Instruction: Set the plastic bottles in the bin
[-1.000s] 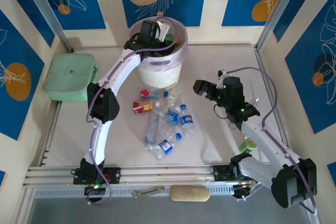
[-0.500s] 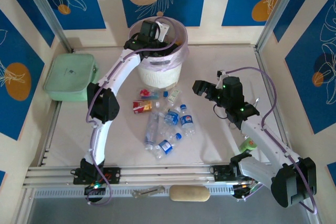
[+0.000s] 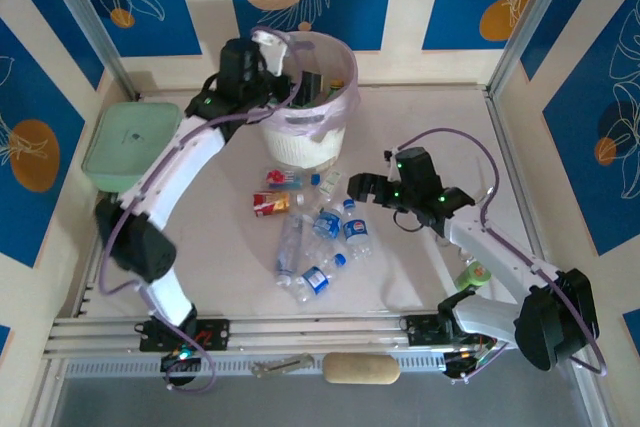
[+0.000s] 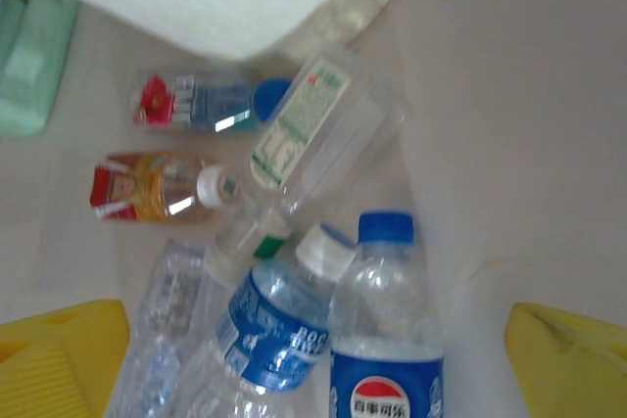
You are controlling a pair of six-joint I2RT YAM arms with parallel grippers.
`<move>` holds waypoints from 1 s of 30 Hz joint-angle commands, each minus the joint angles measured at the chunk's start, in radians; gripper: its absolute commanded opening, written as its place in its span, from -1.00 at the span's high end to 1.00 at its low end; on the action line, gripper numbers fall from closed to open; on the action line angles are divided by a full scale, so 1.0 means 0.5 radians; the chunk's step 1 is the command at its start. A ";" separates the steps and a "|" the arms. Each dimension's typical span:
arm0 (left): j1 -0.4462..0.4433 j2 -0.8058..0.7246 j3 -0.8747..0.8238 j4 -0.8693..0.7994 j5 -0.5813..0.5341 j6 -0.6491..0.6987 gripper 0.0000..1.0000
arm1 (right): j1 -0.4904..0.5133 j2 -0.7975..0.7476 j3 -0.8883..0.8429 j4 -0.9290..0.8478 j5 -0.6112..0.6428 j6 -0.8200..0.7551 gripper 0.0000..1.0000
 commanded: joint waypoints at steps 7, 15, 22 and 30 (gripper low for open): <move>-0.013 -0.732 -1.245 0.587 -0.233 -0.378 -0.99 | 0.275 0.339 0.201 -0.561 -0.106 -0.176 -0.98; -0.013 -1.105 -2.213 1.108 -0.452 -1.062 -0.99 | 0.409 0.708 0.388 -0.803 0.068 -0.295 -0.81; -0.013 -1.186 -2.435 1.029 -0.485 -1.170 -0.99 | 0.466 0.898 0.451 -0.865 0.293 -0.254 -0.80; -0.013 -1.115 -2.449 1.099 -0.416 -1.212 -0.99 | 0.470 1.053 0.534 -0.775 0.327 -0.202 -0.74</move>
